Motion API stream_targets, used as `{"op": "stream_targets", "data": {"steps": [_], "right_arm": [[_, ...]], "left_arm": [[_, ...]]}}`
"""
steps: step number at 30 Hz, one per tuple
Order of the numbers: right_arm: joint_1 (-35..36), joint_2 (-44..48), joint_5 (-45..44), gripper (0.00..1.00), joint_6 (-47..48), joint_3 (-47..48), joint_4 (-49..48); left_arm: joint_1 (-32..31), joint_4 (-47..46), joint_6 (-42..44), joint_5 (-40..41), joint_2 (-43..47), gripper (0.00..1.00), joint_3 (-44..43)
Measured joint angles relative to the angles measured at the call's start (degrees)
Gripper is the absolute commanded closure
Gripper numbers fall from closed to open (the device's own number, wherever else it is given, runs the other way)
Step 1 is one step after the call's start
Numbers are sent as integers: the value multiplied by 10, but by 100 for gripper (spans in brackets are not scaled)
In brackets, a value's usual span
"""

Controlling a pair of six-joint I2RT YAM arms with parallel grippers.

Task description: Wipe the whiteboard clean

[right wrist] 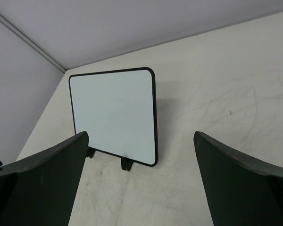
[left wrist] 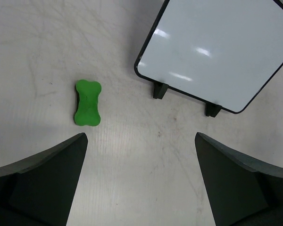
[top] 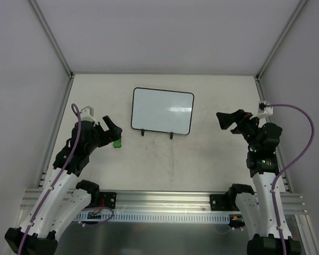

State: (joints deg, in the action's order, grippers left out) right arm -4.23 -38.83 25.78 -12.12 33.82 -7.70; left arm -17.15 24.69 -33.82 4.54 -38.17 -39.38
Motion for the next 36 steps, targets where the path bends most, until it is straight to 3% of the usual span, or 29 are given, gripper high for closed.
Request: {"op": "stream_targets", "data": {"steps": [3,12,36], "right_arm": [[0,47,-14,1,12,-16,75],[0,139,-16,1,37,-90,178],[0,147,-25,1,56,-97,205]], "left_arm": [[0,0,2,-3,31,1,10],[0,0,3,1,127,1,50],[0,0,3,2,108,1,52]]}}
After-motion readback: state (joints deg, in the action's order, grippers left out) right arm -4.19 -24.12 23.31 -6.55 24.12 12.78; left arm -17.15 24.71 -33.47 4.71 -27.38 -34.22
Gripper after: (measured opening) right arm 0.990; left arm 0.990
